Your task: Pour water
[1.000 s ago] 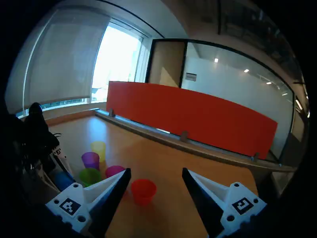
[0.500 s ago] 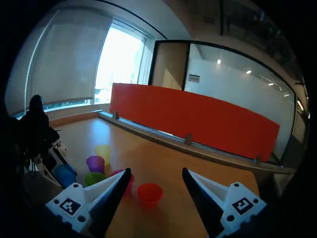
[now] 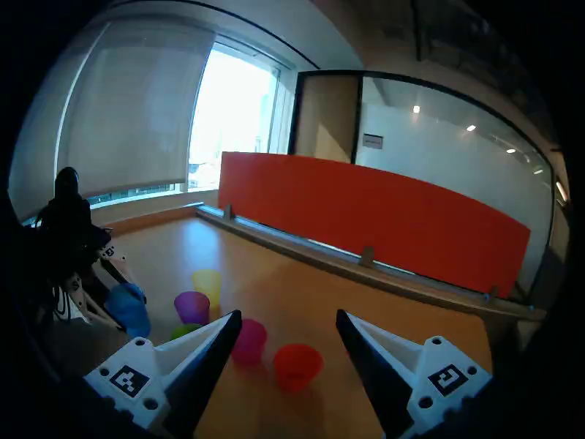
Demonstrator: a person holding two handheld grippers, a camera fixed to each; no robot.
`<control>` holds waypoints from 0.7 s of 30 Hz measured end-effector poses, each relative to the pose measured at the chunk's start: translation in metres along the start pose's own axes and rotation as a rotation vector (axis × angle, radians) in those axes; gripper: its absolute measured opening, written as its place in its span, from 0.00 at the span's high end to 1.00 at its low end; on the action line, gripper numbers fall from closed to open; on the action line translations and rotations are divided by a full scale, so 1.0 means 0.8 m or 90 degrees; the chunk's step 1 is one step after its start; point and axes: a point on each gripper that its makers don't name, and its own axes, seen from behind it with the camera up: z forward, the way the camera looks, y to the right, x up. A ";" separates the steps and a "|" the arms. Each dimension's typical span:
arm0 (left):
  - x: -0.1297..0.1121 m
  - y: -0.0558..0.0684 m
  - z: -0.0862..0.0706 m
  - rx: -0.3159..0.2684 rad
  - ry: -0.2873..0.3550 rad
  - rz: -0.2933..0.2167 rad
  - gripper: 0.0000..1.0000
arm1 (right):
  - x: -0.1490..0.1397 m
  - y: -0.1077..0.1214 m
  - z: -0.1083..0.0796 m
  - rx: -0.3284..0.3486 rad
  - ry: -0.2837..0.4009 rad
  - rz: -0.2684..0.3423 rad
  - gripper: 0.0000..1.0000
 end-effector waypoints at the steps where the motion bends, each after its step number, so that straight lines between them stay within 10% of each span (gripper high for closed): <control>1: 0.002 -0.003 -0.002 0.006 0.004 -0.002 0.16 | 0.000 -0.002 0.002 0.004 0.000 0.000 0.00; 21: 0.047 -0.057 -0.057 0.109 0.093 -0.025 0.15 | -0.027 -0.052 0.029 0.104 -0.040 -0.037 0.00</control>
